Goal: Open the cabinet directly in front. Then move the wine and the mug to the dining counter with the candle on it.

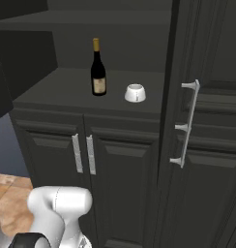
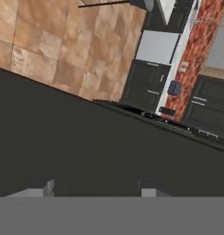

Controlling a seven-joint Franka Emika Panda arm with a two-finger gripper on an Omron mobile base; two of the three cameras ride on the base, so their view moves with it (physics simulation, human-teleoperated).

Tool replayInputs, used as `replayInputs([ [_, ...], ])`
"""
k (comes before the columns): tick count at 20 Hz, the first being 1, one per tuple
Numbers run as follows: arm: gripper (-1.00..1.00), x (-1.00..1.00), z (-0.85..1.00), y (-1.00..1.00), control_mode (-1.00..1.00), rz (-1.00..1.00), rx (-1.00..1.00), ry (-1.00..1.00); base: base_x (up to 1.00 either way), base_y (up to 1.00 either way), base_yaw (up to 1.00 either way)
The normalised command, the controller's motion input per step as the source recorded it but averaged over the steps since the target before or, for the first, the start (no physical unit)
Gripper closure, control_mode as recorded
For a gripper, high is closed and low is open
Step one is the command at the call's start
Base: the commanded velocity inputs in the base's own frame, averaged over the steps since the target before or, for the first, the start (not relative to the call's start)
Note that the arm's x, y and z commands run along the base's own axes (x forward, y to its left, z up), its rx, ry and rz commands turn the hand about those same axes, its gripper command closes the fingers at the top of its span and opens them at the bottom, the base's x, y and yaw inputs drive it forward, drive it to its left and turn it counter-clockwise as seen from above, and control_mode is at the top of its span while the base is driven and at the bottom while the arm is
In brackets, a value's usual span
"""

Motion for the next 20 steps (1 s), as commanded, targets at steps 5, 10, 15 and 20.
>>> replayInputs([
  [5,-1.00,0.00,0.00,0.01,-1.00,-0.03,0.00,-0.04,0.00,0.00,0.00],
  [10,-1.00,-0.03,0.01,-0.29,-1.00,-0.09,0.00,-0.01,0.00,0.00,0.00],
  [15,-1.00,-0.16,0.11,-0.34,-1.00,-0.12,0.00,-0.06,0.00,0.00,0.00],
  [20,-1.00,-0.22,0.17,-0.65,-1.00,-0.16,0.00,-0.09,0.00,0.00,0.00],
])
